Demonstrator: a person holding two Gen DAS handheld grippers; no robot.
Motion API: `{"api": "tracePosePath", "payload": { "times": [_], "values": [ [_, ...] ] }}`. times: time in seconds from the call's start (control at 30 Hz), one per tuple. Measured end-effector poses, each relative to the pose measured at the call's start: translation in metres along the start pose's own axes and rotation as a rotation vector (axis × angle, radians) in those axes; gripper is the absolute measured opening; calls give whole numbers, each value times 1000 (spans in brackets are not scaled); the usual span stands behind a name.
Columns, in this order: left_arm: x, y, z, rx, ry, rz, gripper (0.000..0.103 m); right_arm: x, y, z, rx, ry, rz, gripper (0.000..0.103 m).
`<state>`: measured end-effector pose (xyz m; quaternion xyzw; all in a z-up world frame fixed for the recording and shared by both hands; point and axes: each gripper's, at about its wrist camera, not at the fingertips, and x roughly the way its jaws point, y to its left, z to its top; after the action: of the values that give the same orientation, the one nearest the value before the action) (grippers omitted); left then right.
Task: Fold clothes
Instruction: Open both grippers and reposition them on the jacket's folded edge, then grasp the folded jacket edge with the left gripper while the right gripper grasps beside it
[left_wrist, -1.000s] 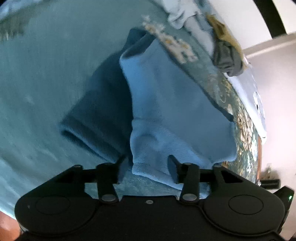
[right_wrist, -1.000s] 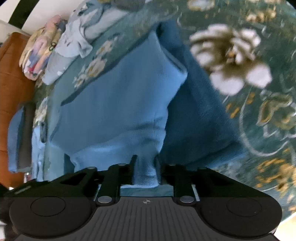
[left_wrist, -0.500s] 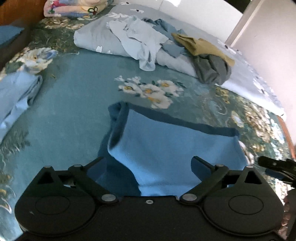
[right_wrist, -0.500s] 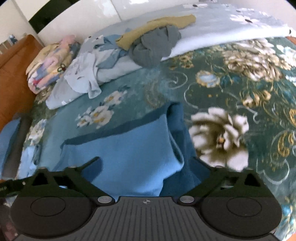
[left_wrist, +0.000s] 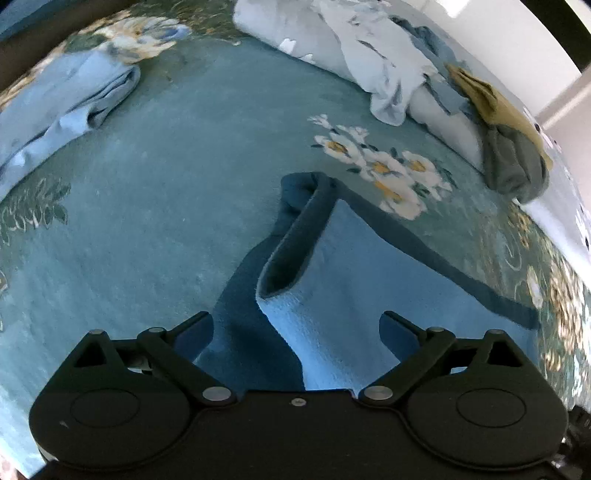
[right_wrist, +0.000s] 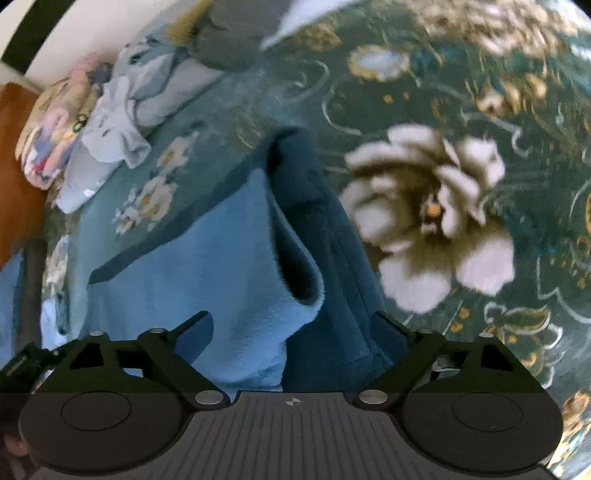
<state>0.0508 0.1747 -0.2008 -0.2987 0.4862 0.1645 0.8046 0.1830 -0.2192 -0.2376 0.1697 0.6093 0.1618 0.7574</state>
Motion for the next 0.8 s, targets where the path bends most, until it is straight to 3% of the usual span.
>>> {"api": "tracePosePath", "payload": {
  "times": [0.17,0.2,0.37,0.47,0.53,0.8],
  "values": [
    [5,3,2,-66,11,-34,86,9,-8,8,77,54,23,68],
    [6,4,2,-82,14,-43,81,11,-8,10,80,62,21,60],
    [9,14,2,-196,31,-104,59,15,-4,17,93,101,9,47],
    [8,19,2,-232,28,-123,44,16,-1,19,104,113,-8,35],
    [7,20,1,-220,20,-111,22,15,2,20,97,113,-21,30],
    [11,27,-6,-198,21,-71,20,19,4,20,83,107,-66,28]
  ]
}}
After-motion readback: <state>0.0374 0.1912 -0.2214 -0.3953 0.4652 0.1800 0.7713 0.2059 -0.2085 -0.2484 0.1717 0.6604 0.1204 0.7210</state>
